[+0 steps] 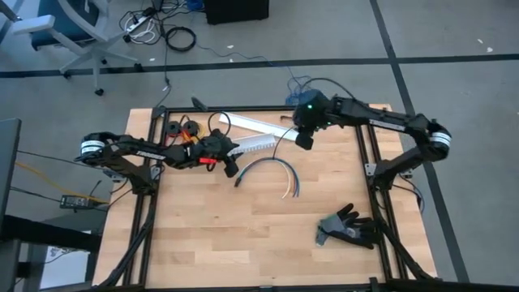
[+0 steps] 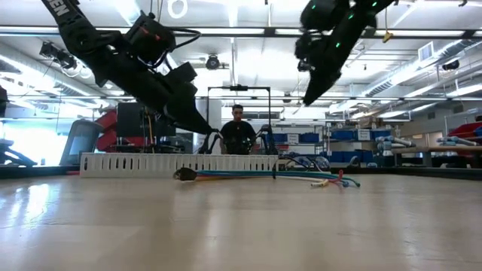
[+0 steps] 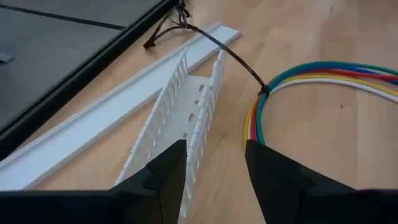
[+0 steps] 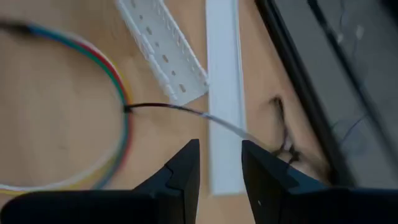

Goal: Ziptie cables
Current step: Put the zip tied cables in the cable duct

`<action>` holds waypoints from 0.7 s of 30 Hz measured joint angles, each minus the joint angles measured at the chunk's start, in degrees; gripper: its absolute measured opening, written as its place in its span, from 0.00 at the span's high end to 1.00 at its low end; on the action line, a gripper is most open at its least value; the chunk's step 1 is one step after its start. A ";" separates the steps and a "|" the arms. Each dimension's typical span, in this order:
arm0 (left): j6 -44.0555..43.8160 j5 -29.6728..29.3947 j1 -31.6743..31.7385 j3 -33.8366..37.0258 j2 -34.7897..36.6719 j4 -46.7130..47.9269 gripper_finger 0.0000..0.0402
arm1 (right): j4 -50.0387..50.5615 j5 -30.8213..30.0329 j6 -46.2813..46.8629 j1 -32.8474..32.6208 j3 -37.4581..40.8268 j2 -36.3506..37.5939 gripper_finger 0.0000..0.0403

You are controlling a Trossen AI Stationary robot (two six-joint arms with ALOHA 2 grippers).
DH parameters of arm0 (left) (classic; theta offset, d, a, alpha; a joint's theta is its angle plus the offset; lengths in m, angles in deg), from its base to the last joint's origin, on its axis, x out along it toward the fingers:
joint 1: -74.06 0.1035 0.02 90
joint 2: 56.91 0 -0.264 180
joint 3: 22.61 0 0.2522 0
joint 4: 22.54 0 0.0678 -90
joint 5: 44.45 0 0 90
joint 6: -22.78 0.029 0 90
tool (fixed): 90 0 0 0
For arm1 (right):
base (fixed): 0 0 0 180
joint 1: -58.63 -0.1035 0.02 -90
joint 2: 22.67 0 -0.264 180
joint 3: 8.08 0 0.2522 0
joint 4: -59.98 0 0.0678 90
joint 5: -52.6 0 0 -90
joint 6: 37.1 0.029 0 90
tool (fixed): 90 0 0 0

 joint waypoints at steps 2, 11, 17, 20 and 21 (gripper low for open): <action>-0.05 0.85 0.00 0.02 0.00 1.06 0.56 | 0.24 1.48 5.74 -0.51 1.18 2.43 0.74; -7.02 9.55 -0.04 -0.02 -0.02 3.78 0.56 | -2.64 -0.80 23.18 -9.53 13.89 7.36 0.75; -14.04 11.45 -1.92 -0.02 -0.04 11.29 0.56 | -8.39 -12.93 36.90 -20.58 21.48 7.35 0.75; -17.02 10.26 -3.82 -0.02 -0.04 14.19 0.56 | -11.63 -15.29 41.84 -25.02 23.65 7.12 0.75; -17.99 9.67 -4.68 -0.02 -0.04 14.48 0.56 | -13.31 -16.23 43.18 -26.29 24.30 7.12 0.75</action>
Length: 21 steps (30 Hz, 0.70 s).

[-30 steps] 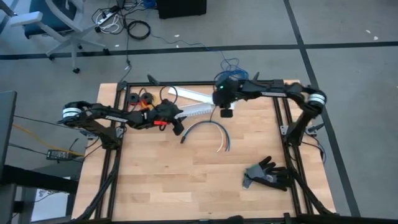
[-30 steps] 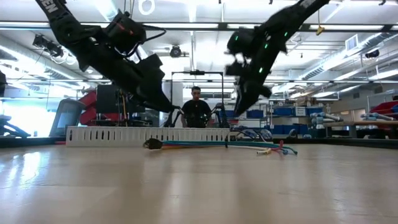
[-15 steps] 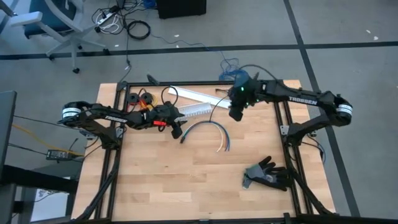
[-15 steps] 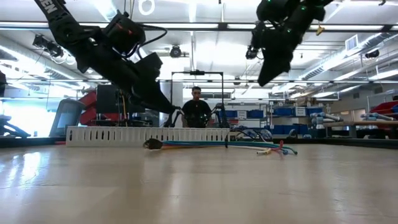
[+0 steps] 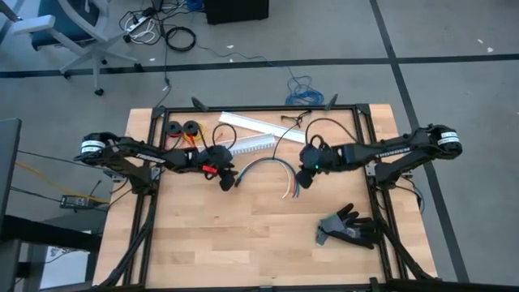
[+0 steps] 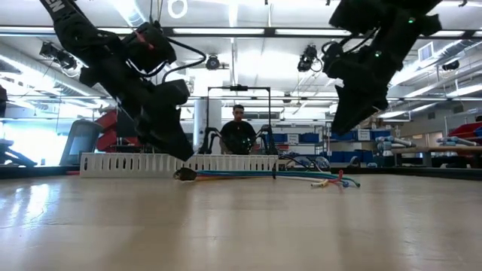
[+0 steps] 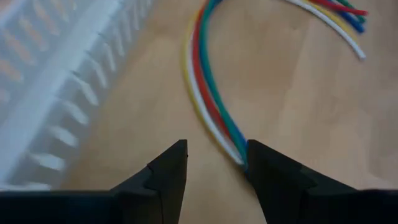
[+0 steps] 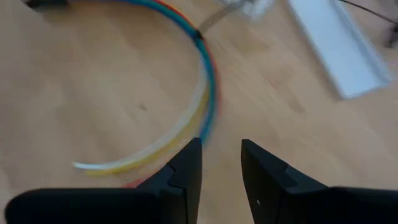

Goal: Ziptie cables
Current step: Put the zip tied cables in the cable duct

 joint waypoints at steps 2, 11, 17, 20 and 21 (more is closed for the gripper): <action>-1.45 -0.59 -1.96 0.00 0.00 0.35 0.56 | -3.01 -1.55 2.04 -2.24 0.83 -0.04 0.75; -5.33 -7.41 -10.61 -0.02 -0.38 0.35 0.56 | -12.53 -8.22 3.07 -7.58 2.56 -0.04 0.75; -6.36 -8.61 -10.86 -1.42 -5.85 -0.13 0.56 | -18.87 -8.28 1.61 -7.53 4.29 -0.04 0.75; -5.23 -8.62 -10.88 -4.12 -10.41 -0.27 0.56 | -19.81 -8.28 0.09 -7.06 4.38 -0.06 0.75; -4.51 -8.96 -10.90 -5.06 -11.70 -0.06 0.56 | -19.98 -8.28 -0.27 -6.88 4.38 -0.06 0.75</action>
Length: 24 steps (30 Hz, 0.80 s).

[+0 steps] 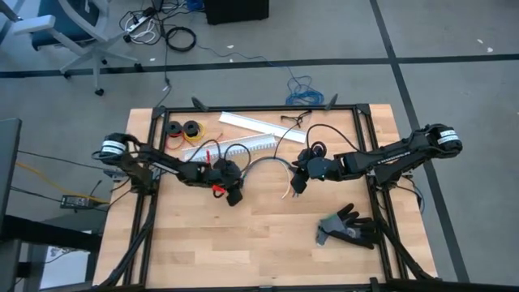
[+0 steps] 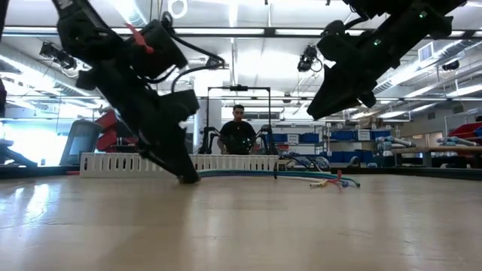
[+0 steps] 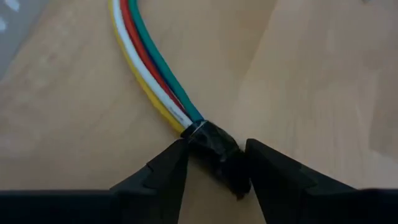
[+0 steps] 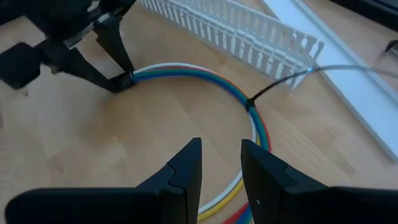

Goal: Ziptie cables
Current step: Put the zip tied cables in the cable duct

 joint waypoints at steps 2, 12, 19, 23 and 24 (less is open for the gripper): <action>0.35 -1.75 -0.02 -2.20 -2.48 0.50 0.57 | -0.38 0.00 -0.87 0.34 0.00 -0.02 0.75; 9.47 -6.04 -0.68 -14.78 -4.23 19.67 0.90 | -0.87 0.00 -4.26 1.34 0.00 -0.04 0.75; 15.27 -17.18 -2.36 -26.99 -4.21 40.08 0.90 | -4.35 0.07 -10.26 1.42 0.00 -0.08 0.75; 17.29 -25.68 -2.49 -32.35 -4.02 49.18 0.90 | -11.11 0.97 -13.60 1.85 0.00 -2.33 0.75; 17.90 -26.52 -2.41 -33.23 -3.86 49.51 0.90 | -14.36 2.83 -14.70 2.16 -0.04 -3.71 0.75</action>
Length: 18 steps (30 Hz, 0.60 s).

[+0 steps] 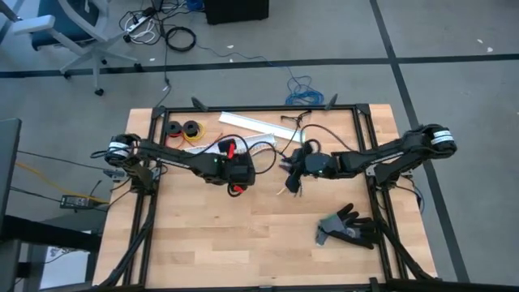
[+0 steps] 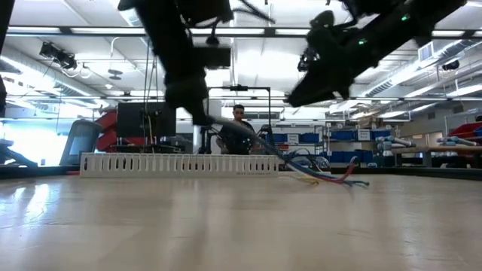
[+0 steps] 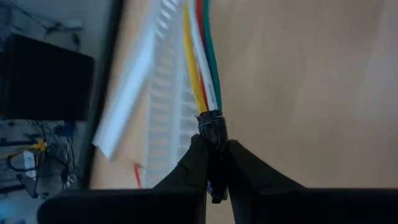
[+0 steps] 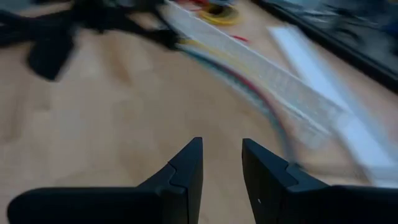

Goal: Ziptie cables
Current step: Put the zip tied cables in the cable duct

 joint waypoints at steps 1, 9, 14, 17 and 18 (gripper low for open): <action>0.65 -0.34 0.12 -0.66 0.47 -0.11 0.90 | -2.50 2.13 -1.13 0.41 -0.03 -1.59 0.75; 2.59 -1.27 0.20 -1.36 5.96 -0.98 0.90 | -25.49 9.62 -9.09 4.68 0.03 -20.96 0.75; 2.92 -2.02 0.26 -1.31 7.44 -0.28 0.90 | -28.36 9.27 -9.36 7.48 -1.89 -27.05 0.80; 2.40 -4.49 0.24 -1.29 7.86 1.42 0.90 | -23.38 10.62 -9.05 8.86 -4.71 -28.59 0.92; 1.79 -5.04 0.24 -1.29 7.98 1.93 0.90 | -21.85 10.60 -9.21 9.15 -5.66 -28.99 0.96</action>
